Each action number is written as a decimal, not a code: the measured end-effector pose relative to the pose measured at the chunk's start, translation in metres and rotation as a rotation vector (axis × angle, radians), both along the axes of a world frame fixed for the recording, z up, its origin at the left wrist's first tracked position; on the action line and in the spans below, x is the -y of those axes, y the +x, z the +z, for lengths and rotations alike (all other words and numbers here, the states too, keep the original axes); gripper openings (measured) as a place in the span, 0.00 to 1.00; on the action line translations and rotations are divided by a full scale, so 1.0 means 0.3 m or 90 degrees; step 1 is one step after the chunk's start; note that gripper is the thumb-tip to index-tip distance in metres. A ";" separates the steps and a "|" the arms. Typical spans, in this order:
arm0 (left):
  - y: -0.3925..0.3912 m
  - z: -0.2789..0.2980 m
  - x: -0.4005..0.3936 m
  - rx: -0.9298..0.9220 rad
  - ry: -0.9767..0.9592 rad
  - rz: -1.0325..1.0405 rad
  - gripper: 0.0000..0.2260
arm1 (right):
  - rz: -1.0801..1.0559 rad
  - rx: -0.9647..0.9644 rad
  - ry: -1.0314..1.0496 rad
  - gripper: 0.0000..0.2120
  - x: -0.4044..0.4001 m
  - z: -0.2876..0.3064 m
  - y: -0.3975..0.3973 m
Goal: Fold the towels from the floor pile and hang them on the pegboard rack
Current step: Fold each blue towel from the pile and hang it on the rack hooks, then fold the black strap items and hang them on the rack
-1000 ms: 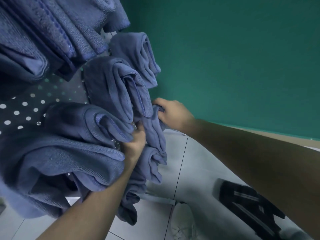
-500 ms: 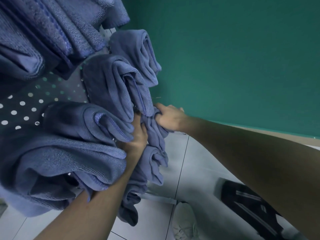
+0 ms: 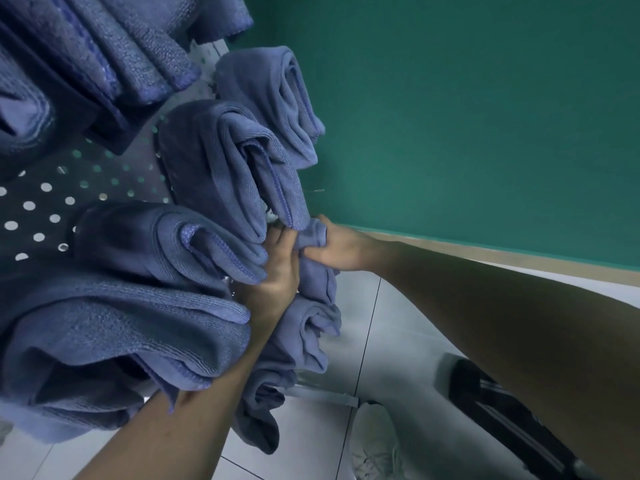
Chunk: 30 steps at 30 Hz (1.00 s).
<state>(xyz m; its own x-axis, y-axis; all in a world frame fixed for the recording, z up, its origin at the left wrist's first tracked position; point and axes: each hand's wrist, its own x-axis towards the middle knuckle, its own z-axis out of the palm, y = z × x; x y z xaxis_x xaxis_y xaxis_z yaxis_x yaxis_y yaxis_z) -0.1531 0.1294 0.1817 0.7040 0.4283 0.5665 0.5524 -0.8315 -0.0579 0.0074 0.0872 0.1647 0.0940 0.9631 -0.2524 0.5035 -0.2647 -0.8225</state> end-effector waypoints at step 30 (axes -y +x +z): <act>0.305 0.060 0.436 -0.358 -0.311 -0.092 0.20 | -0.174 0.100 -0.175 0.17 0.721 -0.048 0.318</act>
<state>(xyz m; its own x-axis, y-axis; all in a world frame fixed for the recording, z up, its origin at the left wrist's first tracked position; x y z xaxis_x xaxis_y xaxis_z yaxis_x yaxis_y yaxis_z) -0.0616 -0.0013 0.1995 0.8988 0.4204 -0.1243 0.4324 -0.8967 0.0942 0.1029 -0.1292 0.1502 0.3942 0.7960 -0.4593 0.4981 -0.6050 -0.6211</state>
